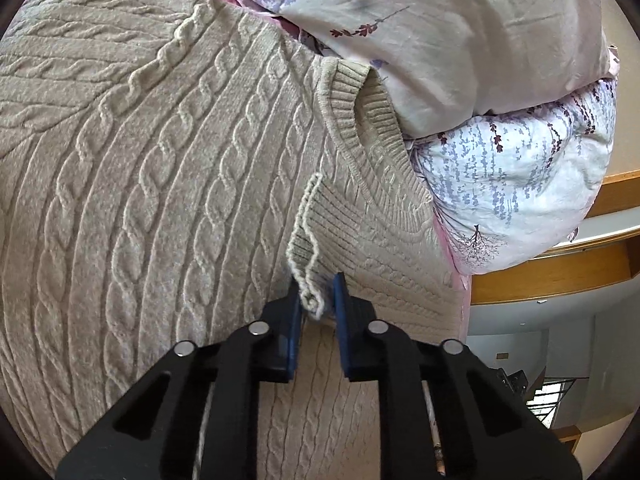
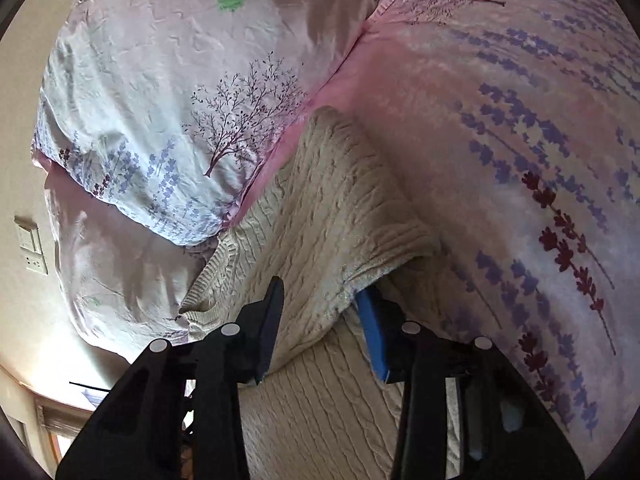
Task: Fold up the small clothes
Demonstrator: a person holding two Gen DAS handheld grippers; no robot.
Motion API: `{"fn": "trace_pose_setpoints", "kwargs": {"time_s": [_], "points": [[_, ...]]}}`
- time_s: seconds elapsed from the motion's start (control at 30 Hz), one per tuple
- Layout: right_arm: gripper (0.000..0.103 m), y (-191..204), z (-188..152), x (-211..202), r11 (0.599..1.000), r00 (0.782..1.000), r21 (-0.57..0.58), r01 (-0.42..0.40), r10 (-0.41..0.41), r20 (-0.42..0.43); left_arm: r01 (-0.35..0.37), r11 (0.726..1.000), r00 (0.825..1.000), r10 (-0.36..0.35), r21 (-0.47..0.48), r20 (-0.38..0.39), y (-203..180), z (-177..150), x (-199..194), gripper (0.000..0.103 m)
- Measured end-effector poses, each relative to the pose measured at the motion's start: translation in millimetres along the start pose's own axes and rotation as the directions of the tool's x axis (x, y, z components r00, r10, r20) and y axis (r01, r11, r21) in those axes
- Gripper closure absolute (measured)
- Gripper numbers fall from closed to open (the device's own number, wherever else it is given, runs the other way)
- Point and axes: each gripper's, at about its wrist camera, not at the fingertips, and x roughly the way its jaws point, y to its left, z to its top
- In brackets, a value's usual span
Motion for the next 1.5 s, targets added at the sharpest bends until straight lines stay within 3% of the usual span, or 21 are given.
{"fn": "trace_pose_setpoints", "kwargs": {"time_s": [0.13,0.27,0.4,0.5,0.6,0.73,0.97,1.1,1.2,1.27,1.33,1.5], "points": [[0.069,-0.3,6.9,-5.5,1.000,0.997,-0.014,0.021,-0.020,0.068,-0.001,1.000,1.000,0.000,0.029,0.019,-4.5,5.8,-3.4,0.096],[0.070,1.2,7.6,-8.3,0.999,0.997,-0.030,0.016,-0.014,0.077,0.042,0.994,0.995,-0.051,0.098,0.091,-17.7,14.0,-33.0,0.096],[0.071,-0.3,2.0,-2.9,0.999,0.998,-0.031,0.016,-0.014,0.061,-0.009,0.991,0.984,-0.015,0.135,0.176,-12.9,20.3,-59.7,0.096],[0.071,-0.6,-1.9,2.5,0.999,0.999,-0.039,0.020,-0.018,0.050,-0.037,0.994,0.988,0.022,0.103,0.151,4.6,23.6,-54.3,0.096],[0.095,3.8,-2.0,5.9,0.997,0.997,-0.068,0.045,-0.040,0.073,-0.063,0.993,0.993,0.052,0.100,0.106,15.0,21.7,-39.1,0.096],[0.096,22.1,-12.4,-20.9,0.982,0.975,-0.177,0.058,-0.018,0.221,-0.071,0.989,0.994,0.060,0.130,0.090,16.6,19.2,-30.7,0.096],[0.095,8.6,-21.0,-4.6,0.972,0.984,-0.176,0.155,-0.136,0.112,-0.112,0.974,0.990,0.091,0.196,0.111,9.6,18.0,-26.3,0.095],[0.088,14.3,-31.6,-19.5,0.954,0.977,-0.216,0.206,-0.190,0.093,-0.112,0.975,0.991,0.094,0.193,0.098,16.6,17.2,-29.8,0.092],[0.087,29.2,-44.5,-44.7,0.927,0.957,-0.266,0.265,-0.218,0.192,-0.124,0.972,0.989,0.104,0.198,0.107,18.9,15.2,-38.0,0.088],[0.077,50.2,-53.0,-53.1,0.901,0.951,-0.338,0.271,-0.197,0.237,-0.134,0.970,0.987,0.111,0.203,0.118,19.8,14.6,-44.2,0.083],[0.048,72.2,-58.0,-43.5,0.869,0.962,-0.426,0.251,-0.177,0.207,-0.146,0.968,0.984,0.120,0.204,0.134,19.9,13.9,-51.0,0.077],[0.048,116.0,-78.6,20.2,0.765,0.966,-0.594,0.250,-0.238,0.101,-0.156,0.969,0.976,0.120,0.194,0.182,31.5,6.4,-89.7,0.059]]}}
